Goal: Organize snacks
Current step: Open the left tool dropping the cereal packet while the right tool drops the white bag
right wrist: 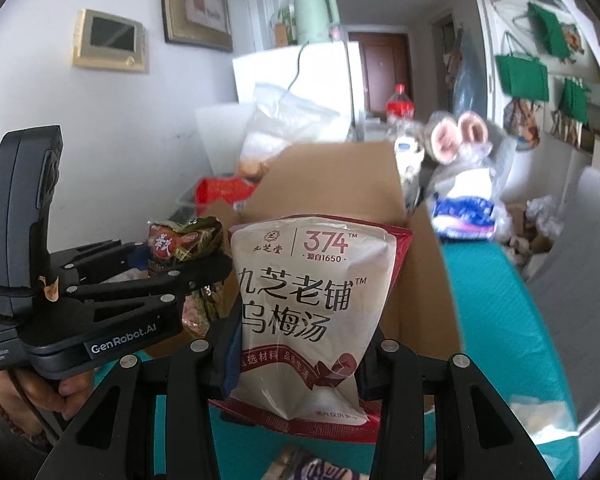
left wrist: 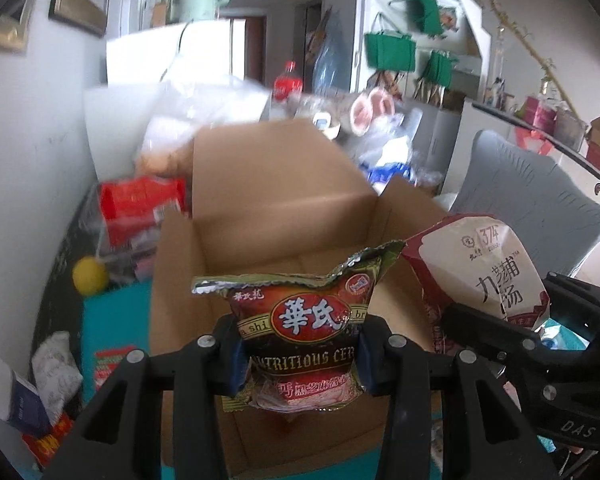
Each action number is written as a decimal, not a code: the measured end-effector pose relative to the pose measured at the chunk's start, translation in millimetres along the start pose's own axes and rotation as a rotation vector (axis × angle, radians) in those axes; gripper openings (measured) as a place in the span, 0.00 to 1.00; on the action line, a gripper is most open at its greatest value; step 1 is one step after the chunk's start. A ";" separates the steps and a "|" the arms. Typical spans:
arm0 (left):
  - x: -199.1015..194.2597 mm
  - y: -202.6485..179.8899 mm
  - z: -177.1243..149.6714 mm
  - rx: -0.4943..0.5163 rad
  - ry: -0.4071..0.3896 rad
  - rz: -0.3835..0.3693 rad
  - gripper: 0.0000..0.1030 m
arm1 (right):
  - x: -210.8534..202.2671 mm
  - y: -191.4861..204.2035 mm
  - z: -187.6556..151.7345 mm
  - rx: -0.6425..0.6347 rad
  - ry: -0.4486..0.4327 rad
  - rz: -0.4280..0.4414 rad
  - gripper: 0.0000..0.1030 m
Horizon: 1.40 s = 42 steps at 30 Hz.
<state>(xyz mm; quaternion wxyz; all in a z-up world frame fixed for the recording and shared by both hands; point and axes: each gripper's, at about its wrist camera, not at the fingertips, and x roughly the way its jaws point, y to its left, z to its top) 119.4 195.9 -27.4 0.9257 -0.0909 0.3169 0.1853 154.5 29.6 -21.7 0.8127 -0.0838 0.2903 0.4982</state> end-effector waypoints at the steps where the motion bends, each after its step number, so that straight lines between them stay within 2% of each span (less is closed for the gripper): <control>1: 6.4 1.9 -1.7 0.000 0.023 0.000 0.41 | 6.1 -1.7 -1.6 0.008 0.011 0.001 0.41; 8: 26.9 1.7 -14.0 0.021 0.095 0.040 0.41 | 33.3 -12.3 -18.5 0.077 0.042 0.007 0.41; 11: 34.6 -3.8 -18.4 0.052 0.115 0.076 0.41 | 38.9 -15.6 -23.4 0.084 0.047 -0.001 0.44; 12: 37.3 -5.7 -19.4 0.059 0.125 0.085 0.41 | 38.5 -15.8 -24.4 0.082 0.045 -0.008 0.48; 18: 45.0 -14.4 -23.9 0.076 0.167 0.072 0.41 | 37.2 -13.0 -27.1 0.054 0.045 -0.052 0.51; 22: 44.9 -13.4 -22.4 0.052 0.190 0.048 0.41 | 36.3 -13.0 -24.6 0.055 0.043 -0.057 0.57; 26: 43.5 -13.5 -21.9 0.046 0.200 0.059 0.41 | 28.7 -15.0 -21.3 0.057 0.029 -0.083 0.71; 30: 40.4 -14.7 -19.4 0.042 0.220 0.082 0.43 | 18.3 -20.5 -17.8 0.083 0.019 -0.101 0.71; 33: 34.8 -16.1 -18.2 0.039 0.217 0.077 0.50 | 7.6 -23.3 -15.4 0.101 0.016 -0.121 0.71; 37: 22.1 -20.3 -13.9 0.063 0.170 0.111 0.78 | -7.3 -23.2 -14.0 0.107 0.009 -0.160 0.71; 42: 8.3 -23.4 -9.5 0.076 0.140 0.111 0.78 | -22.2 -19.9 -16.0 0.104 0.016 -0.204 0.72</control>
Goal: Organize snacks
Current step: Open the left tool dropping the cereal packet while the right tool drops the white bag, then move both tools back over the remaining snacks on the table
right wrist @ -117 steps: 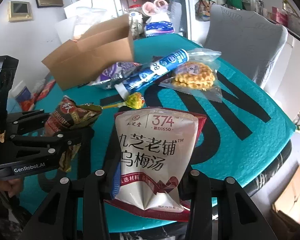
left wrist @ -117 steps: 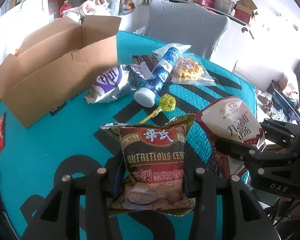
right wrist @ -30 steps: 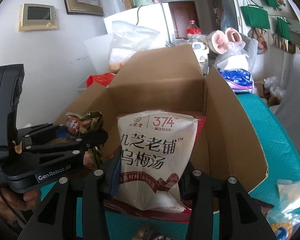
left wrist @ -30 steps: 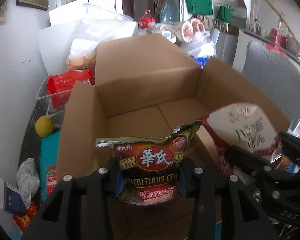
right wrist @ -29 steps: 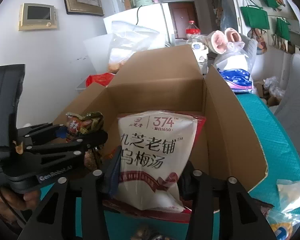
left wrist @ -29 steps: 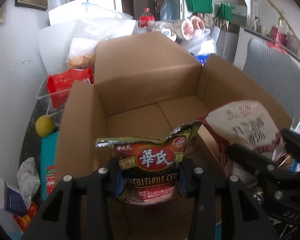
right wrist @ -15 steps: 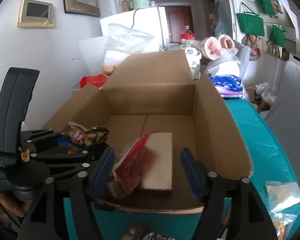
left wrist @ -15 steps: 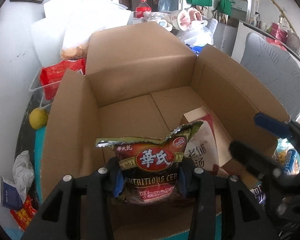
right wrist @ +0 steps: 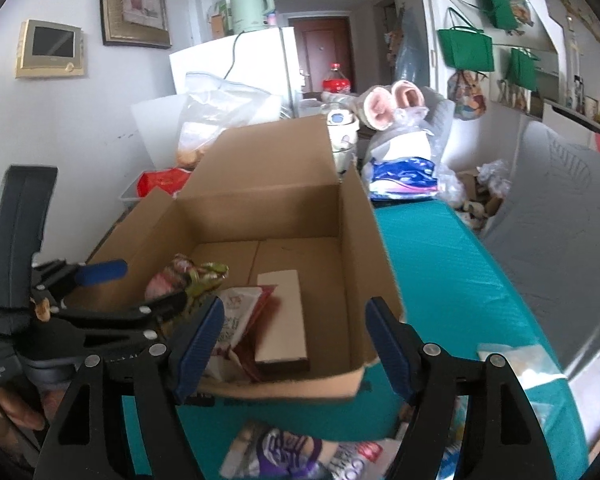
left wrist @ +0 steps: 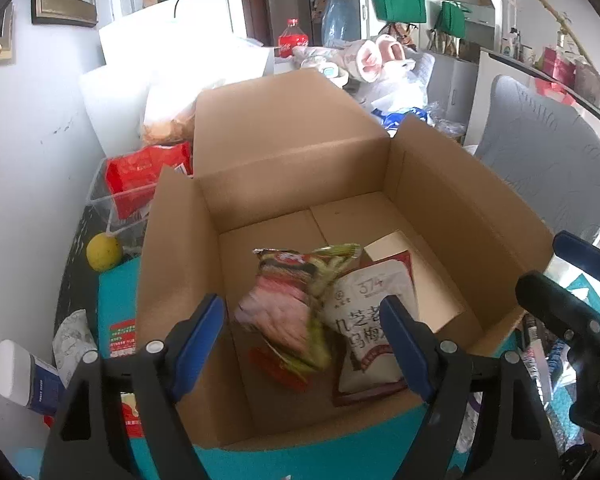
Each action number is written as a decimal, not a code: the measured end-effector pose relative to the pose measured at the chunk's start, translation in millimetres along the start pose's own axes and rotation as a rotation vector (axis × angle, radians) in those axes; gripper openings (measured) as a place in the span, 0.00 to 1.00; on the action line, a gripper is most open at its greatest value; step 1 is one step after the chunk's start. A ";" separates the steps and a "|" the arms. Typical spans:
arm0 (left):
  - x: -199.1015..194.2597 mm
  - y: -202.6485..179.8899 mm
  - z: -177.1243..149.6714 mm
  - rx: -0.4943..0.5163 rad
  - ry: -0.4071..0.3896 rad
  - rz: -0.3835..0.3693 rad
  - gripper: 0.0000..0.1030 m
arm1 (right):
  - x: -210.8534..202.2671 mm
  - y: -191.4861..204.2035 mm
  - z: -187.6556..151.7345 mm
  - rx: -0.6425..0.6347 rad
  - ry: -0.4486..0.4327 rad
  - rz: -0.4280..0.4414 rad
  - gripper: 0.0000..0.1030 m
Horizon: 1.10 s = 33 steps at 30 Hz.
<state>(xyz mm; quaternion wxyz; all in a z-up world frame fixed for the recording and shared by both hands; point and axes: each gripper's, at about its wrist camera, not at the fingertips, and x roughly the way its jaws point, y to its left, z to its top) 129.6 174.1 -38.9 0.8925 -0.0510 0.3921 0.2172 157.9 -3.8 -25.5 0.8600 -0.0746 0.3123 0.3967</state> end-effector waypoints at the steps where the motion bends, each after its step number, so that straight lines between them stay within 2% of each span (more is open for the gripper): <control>1: -3.8 -0.7 0.4 0.004 -0.006 0.006 0.78 | -3.0 -0.1 -0.2 -0.001 -0.002 -0.008 0.72; 4: -18.4 -4.2 2.9 0.018 -0.042 0.005 0.78 | -12.9 0.5 -0.1 0.002 -0.010 -0.028 0.72; 17: -79.1 -17.6 2.7 0.043 -0.156 -0.113 0.78 | -65.4 3.1 2.1 0.007 -0.053 -0.126 0.72; 20: -94.1 -20.8 1.6 0.053 -0.181 -0.127 0.78 | -80.4 2.4 3.2 0.001 -0.073 -0.145 0.77; 24: -115.1 -28.4 -2.3 0.071 -0.224 -0.143 0.78 | -101.1 1.9 1.8 0.005 -0.103 -0.173 0.77; 33: -149.3 -49.8 -14.7 0.123 -0.268 -0.247 0.78 | -147.3 -5.6 -14.6 0.044 -0.134 -0.197 0.79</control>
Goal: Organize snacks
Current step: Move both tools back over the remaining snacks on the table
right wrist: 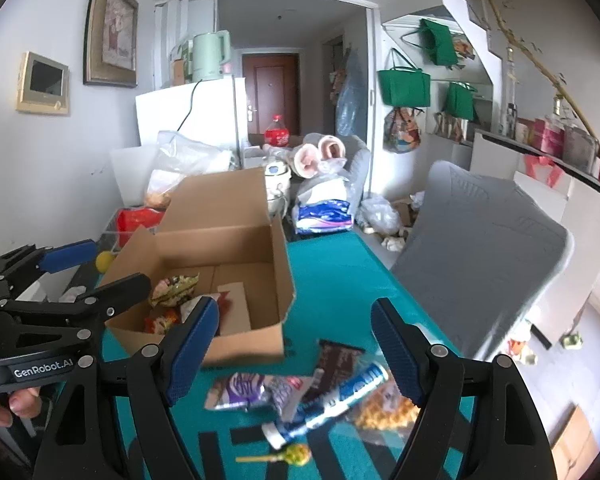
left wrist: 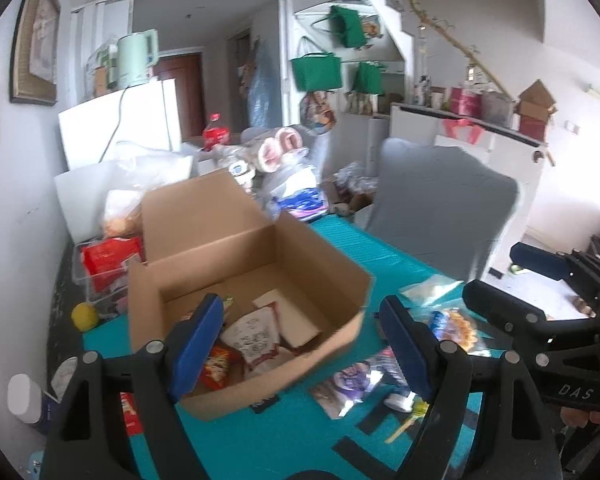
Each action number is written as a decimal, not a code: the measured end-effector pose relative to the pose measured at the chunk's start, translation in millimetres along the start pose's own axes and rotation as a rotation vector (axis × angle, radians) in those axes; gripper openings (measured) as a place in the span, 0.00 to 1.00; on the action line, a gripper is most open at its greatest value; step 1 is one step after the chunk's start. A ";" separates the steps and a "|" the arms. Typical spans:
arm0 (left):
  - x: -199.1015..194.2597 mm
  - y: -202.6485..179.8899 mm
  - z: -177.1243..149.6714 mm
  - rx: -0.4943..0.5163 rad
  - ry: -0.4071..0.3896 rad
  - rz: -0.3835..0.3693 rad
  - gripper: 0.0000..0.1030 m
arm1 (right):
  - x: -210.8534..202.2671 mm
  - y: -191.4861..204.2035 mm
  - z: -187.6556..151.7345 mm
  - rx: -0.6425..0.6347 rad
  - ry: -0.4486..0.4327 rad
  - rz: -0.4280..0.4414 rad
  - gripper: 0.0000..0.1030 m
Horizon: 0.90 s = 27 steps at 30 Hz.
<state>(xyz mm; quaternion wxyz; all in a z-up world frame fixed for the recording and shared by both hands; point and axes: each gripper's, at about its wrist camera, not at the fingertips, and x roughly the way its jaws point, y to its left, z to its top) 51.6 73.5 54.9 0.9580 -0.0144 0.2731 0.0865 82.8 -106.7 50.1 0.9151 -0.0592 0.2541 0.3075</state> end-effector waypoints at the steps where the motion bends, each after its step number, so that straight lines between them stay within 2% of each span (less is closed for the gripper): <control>1: -3.1 -2.9 -0.3 0.006 -0.003 -0.016 0.78 | -5.5 -2.0 -1.7 0.004 -0.005 -0.005 0.80; 10: -17.0 -34.3 -7.4 0.082 -0.038 -0.052 0.78 | -48.6 -13.1 -19.3 0.025 -0.036 -0.100 0.80; 16: -16.7 -52.5 -13.8 0.111 -0.017 -0.127 0.78 | -61.5 -22.5 -35.5 0.068 -0.006 -0.133 0.80; 22: -11.8 -66.1 -19.8 0.131 0.004 -0.169 0.78 | -69.2 -34.0 -54.8 0.101 0.021 -0.164 0.80; 27: -2.4 -81.9 -29.1 0.171 0.021 -0.168 0.78 | -66.0 -42.3 -68.1 0.118 0.055 -0.184 0.80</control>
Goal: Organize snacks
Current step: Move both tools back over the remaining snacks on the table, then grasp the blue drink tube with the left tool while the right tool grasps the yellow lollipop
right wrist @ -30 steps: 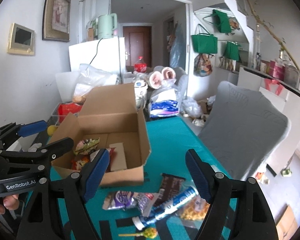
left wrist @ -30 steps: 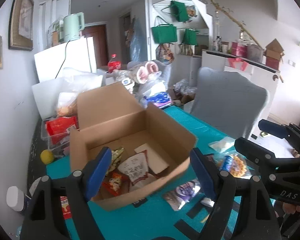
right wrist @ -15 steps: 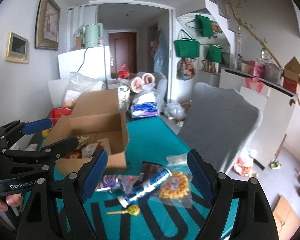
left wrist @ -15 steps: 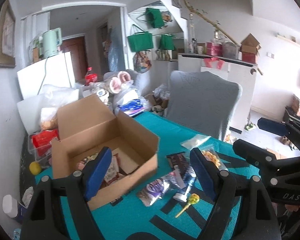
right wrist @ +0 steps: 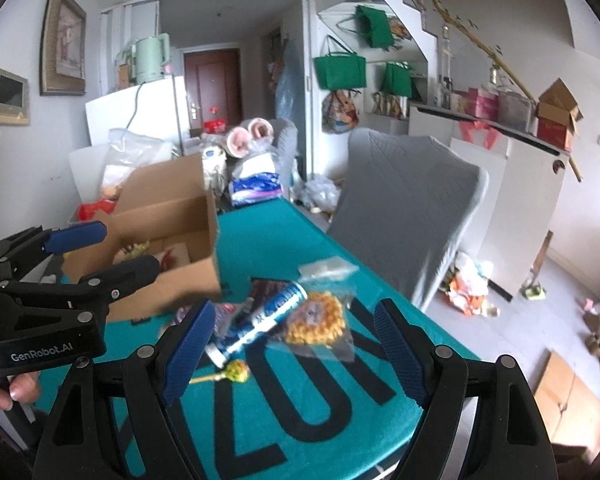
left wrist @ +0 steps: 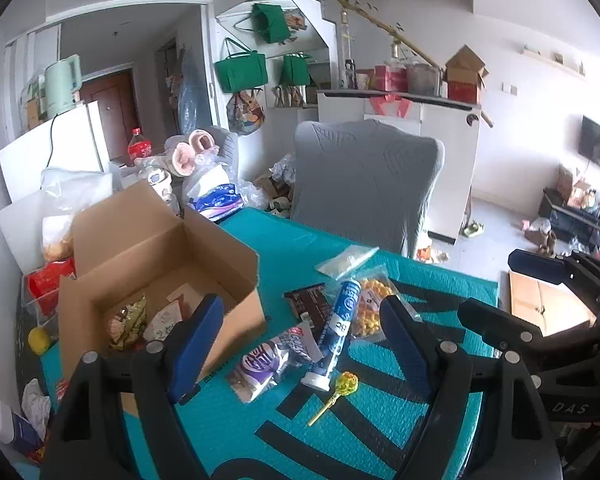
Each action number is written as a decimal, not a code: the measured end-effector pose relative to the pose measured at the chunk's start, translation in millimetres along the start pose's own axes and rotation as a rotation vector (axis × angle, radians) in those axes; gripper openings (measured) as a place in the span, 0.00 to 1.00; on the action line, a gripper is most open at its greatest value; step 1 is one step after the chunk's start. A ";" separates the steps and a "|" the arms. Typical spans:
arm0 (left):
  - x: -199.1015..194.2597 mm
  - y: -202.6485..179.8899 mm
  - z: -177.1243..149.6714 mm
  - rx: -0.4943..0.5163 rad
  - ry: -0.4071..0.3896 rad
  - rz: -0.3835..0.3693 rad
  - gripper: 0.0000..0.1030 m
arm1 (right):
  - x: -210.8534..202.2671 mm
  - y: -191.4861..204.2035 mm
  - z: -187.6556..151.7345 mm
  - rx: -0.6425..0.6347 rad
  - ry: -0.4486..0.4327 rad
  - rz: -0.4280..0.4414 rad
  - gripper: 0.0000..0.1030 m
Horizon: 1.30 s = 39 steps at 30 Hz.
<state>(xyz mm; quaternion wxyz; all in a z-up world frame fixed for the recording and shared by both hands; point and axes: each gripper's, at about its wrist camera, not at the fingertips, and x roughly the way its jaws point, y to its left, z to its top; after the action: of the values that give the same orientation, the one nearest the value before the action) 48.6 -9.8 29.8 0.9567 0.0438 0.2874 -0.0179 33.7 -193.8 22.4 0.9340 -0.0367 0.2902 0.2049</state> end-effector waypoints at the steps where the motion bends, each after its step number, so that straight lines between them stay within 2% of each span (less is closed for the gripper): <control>1: 2.2 -3.6 -2.0 0.005 0.007 -0.001 0.78 | 2.0 -2.6 -2.9 0.005 0.011 0.002 0.80; 6: 20.1 -9.3 -11.2 -0.011 0.070 -0.006 0.78 | 8.4 -9.2 -15.8 0.014 0.045 0.000 0.80; 9: 28.9 -7.1 -17.3 -0.042 0.105 -0.033 0.78 | 13.2 -13.1 -22.5 0.020 0.065 0.001 0.80; 12: 33.1 -6.3 -24.2 -0.054 0.110 -0.005 0.78 | 17.5 -13.3 -28.1 0.019 0.080 0.011 0.80; 19: 45.6 -8.5 -46.6 -0.030 0.188 -0.011 0.78 | 34.0 -4.6 -40.6 0.002 0.113 0.080 0.80; 24: 54.1 0.0 -61.7 -0.073 0.239 -0.012 0.78 | 48.9 1.7 -48.6 -0.011 0.148 0.123 0.80; 35: 64.8 24.7 -80.7 -0.142 0.276 0.058 0.78 | 90.4 13.7 -61.4 -0.016 0.227 0.218 0.79; 39: 71.5 35.8 -85.2 -0.161 0.303 0.109 0.78 | 110.1 19.3 -64.9 -0.019 0.261 0.252 0.74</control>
<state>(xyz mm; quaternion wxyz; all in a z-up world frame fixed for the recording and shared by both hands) 63.7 33.2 -77.8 0.9023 -0.0152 0.4260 0.0640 74.0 -148.6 -91.7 0.8550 -0.0353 0.4093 0.3166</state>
